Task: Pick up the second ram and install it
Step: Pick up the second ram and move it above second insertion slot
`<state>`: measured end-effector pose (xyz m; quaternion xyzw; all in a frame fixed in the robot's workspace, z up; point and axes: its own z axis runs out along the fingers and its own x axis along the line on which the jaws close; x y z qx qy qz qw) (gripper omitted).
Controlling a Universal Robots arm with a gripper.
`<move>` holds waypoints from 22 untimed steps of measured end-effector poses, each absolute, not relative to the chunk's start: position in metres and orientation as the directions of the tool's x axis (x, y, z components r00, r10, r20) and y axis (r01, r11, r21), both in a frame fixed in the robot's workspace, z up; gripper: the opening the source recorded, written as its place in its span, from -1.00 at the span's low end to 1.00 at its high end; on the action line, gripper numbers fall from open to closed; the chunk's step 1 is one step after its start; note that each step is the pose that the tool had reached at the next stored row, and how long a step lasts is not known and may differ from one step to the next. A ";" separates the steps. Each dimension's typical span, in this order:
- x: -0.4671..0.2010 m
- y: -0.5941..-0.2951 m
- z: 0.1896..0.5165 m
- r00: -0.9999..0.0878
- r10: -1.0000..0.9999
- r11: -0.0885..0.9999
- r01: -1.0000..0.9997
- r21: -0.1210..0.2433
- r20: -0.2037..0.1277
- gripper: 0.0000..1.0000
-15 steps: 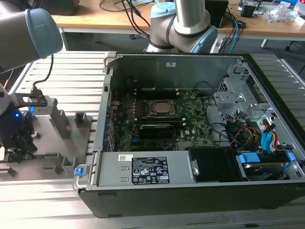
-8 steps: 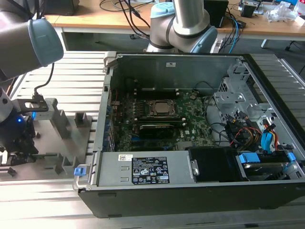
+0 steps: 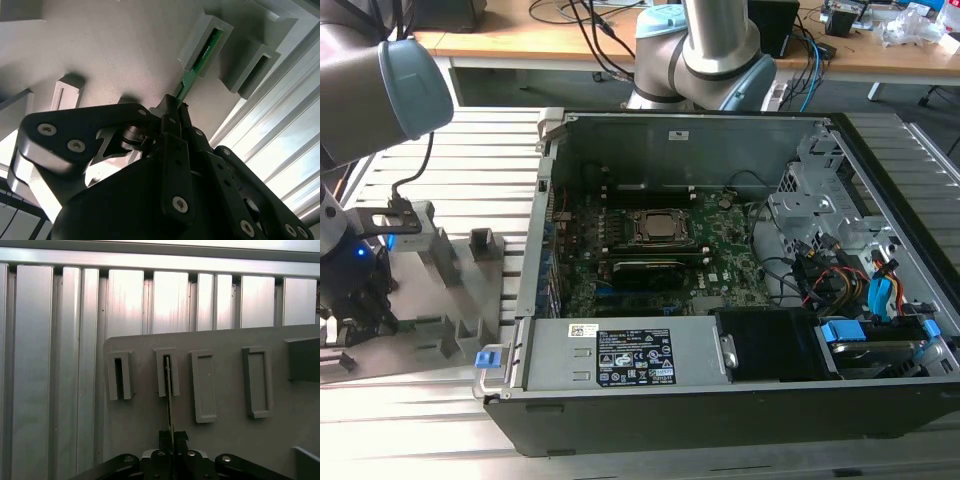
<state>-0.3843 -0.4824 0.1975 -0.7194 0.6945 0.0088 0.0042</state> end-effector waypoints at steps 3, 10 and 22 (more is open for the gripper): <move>-0.384 -0.482 0.197 0.035 -0.999 -0.035 -0.999 0.006 -0.019 -0.72; -0.384 -0.482 0.197 0.035 -0.999 -0.035 -0.999 0.006 -0.019 -0.72; -0.384 -0.482 0.197 0.035 -0.999 -0.035 -0.999 0.006 -0.019 -0.72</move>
